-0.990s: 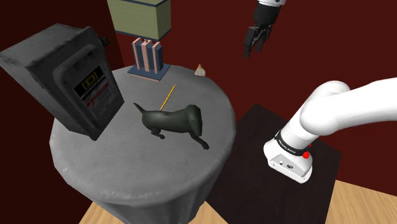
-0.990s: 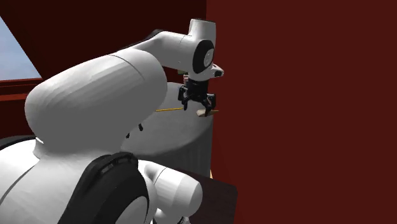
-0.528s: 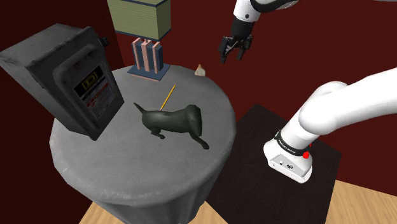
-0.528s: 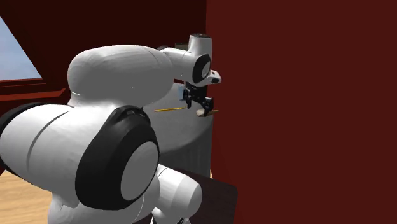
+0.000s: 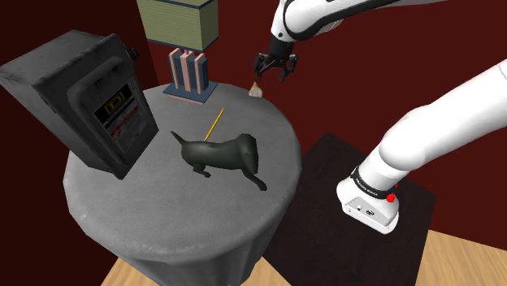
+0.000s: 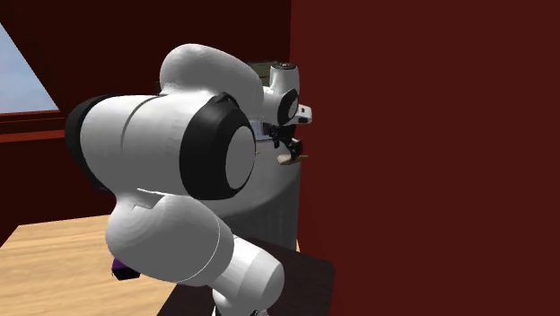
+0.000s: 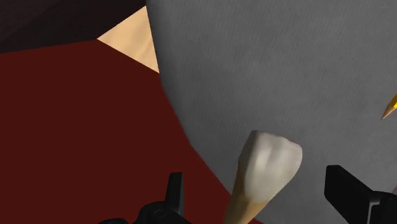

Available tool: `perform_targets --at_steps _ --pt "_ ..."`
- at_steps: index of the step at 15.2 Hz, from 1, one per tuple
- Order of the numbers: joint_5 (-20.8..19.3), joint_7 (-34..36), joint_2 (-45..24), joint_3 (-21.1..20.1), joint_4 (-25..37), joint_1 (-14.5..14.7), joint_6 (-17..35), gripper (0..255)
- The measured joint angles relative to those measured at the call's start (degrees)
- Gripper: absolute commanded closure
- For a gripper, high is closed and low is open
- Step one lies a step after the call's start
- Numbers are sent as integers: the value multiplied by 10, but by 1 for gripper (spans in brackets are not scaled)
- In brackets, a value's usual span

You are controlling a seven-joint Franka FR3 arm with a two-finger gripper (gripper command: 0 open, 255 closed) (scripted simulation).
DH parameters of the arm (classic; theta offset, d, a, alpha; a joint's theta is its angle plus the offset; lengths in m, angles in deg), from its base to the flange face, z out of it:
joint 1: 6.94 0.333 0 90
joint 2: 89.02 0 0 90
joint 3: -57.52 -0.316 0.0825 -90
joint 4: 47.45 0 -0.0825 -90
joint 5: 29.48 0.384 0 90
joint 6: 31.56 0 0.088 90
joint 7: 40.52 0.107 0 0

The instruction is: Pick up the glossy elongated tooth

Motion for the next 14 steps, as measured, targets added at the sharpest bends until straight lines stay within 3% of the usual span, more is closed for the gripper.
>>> perform_targets --at_steps 7,14 --pt "-58 146 -139 -24 64 -35 109 0" --pt "-74 167 -175 -25 47 -37 164 0"
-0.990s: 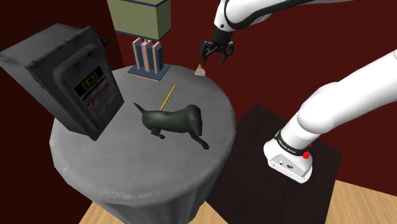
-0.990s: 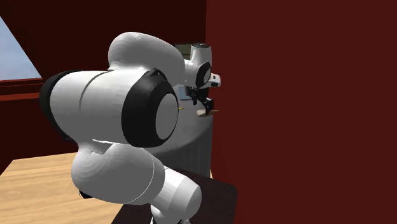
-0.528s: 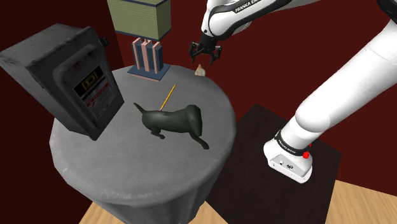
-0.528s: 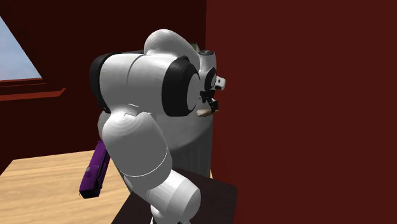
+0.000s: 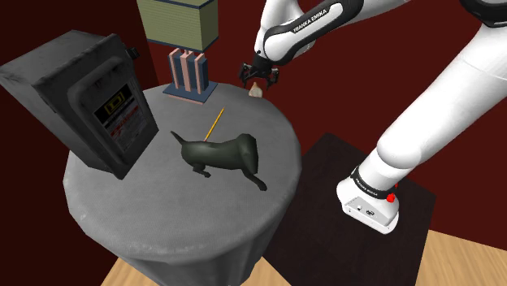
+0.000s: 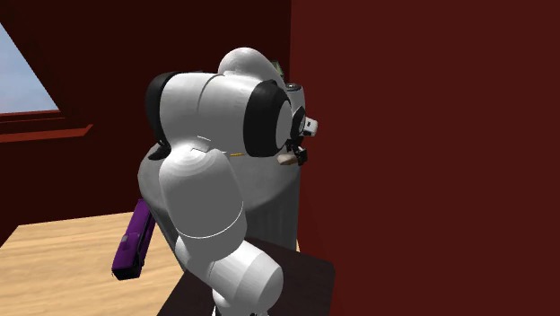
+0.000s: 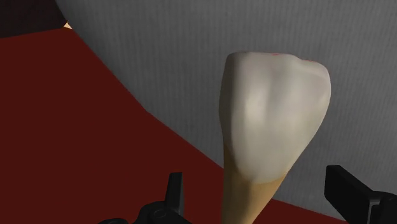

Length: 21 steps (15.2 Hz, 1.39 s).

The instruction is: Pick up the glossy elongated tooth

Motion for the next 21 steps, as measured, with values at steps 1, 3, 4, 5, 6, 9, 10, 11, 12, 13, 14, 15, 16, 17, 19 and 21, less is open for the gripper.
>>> perform_targets --at_steps 1,3,4,5,6,9,10,11,12,13,14,15,16,17,19,21 --pt "-1 1 -1 0 -2 0 3 255" --pt "-1 1 -2 0 -2 0 5 255" --pt "-1 2 -2 0 -3 0 5 255" --pt "-1 2 -2 0 -3 0 6 255" --pt "-1 2 -2 0 -3 0 6 255" --pt "-1 2 -2 0 -3 0 5 255" --pt "-1 2 -2 0 -3 0 5 255" --pt "-2 2 -3 0 -2 0 6 255" --pt "-1 1 -1 0 -1 0 2 255" --pt "1 0 3 0 1 0 -4 255" --pt "3 -2 7 0 5 0 -11 255" --pt "4 -1 9 -1 8 1 -17 255" --pt "6 -4 15 0 10 1 -25 255" --pt "9 -7 20 0 13 1 -33 255" --pt "13 -9 31 0 20 1 -50 255" --pt "15 -11 39 1 27 2 -65 255"
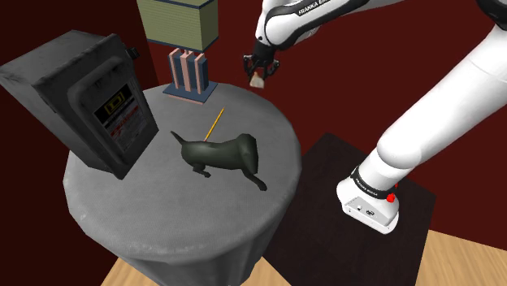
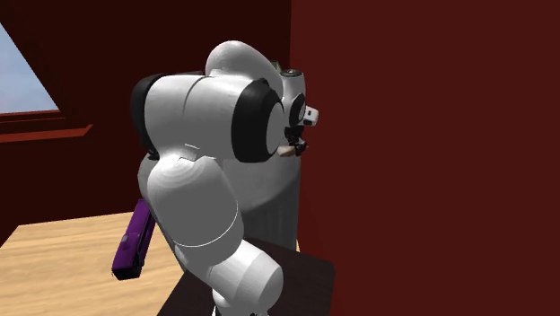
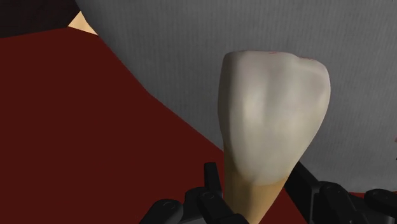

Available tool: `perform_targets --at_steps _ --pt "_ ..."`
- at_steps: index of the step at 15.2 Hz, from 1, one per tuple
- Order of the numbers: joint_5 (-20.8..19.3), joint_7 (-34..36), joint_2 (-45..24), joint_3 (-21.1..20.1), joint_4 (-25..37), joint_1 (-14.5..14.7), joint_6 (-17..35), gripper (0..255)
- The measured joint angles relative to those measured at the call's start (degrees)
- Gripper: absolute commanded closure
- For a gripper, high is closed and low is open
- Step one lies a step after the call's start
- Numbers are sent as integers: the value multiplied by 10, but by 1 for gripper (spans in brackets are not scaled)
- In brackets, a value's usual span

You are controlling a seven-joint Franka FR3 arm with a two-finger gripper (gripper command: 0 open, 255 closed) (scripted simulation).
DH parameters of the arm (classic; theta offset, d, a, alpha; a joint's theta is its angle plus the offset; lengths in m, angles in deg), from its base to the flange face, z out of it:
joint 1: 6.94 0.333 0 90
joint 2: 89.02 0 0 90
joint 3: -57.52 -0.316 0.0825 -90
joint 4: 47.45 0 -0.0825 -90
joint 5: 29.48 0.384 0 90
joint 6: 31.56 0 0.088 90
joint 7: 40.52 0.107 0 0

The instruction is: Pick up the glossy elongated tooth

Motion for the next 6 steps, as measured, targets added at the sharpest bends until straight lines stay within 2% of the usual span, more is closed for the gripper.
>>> perform_targets --at_steps 6 --pt "7 -6 22 2 21 1 -43 255"
